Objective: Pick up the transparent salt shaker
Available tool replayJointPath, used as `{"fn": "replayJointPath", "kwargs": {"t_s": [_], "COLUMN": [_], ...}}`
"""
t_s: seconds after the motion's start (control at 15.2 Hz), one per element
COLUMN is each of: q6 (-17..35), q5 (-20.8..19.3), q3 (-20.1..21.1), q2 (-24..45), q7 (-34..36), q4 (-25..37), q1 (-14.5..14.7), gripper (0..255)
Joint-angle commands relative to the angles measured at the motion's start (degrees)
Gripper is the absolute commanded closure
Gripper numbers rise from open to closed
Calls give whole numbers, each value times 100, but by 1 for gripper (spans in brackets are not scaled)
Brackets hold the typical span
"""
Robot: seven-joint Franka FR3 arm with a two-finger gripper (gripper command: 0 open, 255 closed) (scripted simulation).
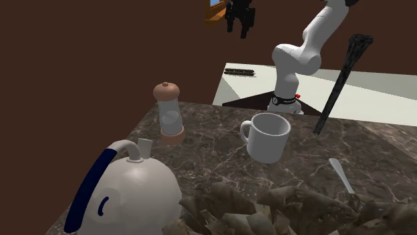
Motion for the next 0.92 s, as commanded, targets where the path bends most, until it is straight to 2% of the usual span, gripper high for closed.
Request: {"fn": "replayJointPath", "kwargs": {"t_s": [0.0, 0.46, 0.86], "q6": [0, 671, 1041], "q5": [0, 71, -81], "q3": [0, 571, 1034], "q2": [0, 1175, 2291], "q7": [0, 633, 1187], "q4": [0, 615, 1422], "q1": [0, 143, 207], "gripper": [0, 0, 0]}}
